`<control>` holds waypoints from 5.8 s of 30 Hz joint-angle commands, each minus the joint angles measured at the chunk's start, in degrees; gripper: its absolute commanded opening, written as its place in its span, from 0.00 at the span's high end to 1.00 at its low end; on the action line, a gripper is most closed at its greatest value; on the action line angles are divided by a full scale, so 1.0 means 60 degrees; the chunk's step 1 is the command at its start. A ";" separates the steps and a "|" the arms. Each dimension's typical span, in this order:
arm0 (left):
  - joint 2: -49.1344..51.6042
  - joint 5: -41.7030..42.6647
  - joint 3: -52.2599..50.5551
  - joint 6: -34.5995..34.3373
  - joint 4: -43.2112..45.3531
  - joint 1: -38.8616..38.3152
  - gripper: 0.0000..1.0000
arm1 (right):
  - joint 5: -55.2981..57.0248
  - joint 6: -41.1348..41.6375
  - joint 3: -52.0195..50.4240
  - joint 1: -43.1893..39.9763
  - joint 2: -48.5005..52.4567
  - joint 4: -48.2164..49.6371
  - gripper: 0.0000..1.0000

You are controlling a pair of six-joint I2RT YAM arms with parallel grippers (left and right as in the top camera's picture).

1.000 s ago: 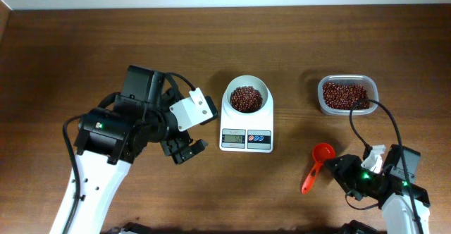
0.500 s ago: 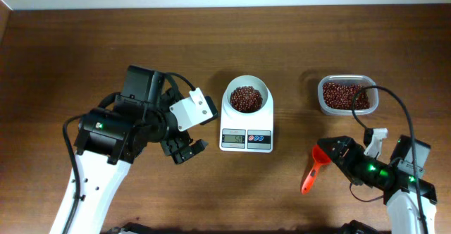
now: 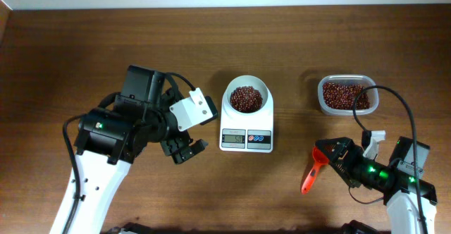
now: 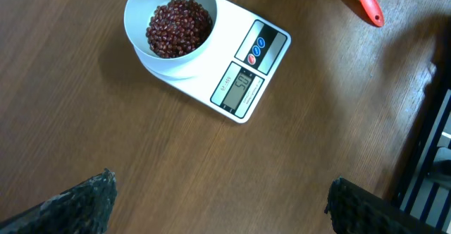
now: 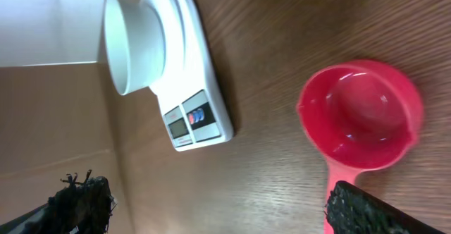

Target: Scoop and weigh 50g on scale

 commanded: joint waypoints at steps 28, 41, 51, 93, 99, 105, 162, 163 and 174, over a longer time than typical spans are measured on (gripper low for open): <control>-0.0033 0.0138 0.0146 0.0189 -0.0011 0.0044 0.01 | 0.5002 -0.0958 0.0168 0.3847 -0.3701 0.0171 0.01; -0.0033 0.0138 0.0146 0.0189 -0.0011 0.0044 0.01 | 0.5264 -0.0954 -0.0408 0.4306 -0.6838 -0.0142 0.01; -0.0033 0.0138 0.0146 0.0189 -0.0011 0.0044 0.01 | 0.6189 -0.0954 -0.0444 0.5191 -0.8320 -0.0153 0.01; -0.0033 0.0138 0.0146 0.0189 -0.0011 0.0044 0.01 | 0.7224 -0.1461 -0.4065 0.4896 -0.9522 0.6116 0.01; -0.0033 0.0138 0.0146 0.0189 -0.0011 0.0044 0.01 | 0.7187 -0.1679 -0.4324 0.4346 -0.9522 0.6186 0.01; -0.0033 0.0138 0.0146 0.0189 -0.0011 0.0044 0.01 | 0.7486 -0.2426 -0.4324 0.4331 -0.9522 0.5978 0.01; -0.0033 0.0138 0.0146 0.0189 -0.0011 0.0044 0.01 | 0.8185 -0.2954 -0.4324 0.3967 -0.9519 0.5570 0.01; -0.0033 0.0138 0.0146 0.0189 -0.0011 0.0044 0.01 | 0.8185 -0.2954 -0.4324 0.3967 -0.9519 0.5570 0.01; -0.0783 0.0076 0.0146 0.0189 -0.0131 0.0044 0.01 | 0.8185 -0.2954 -0.4324 0.3967 -0.9519 0.5570 0.01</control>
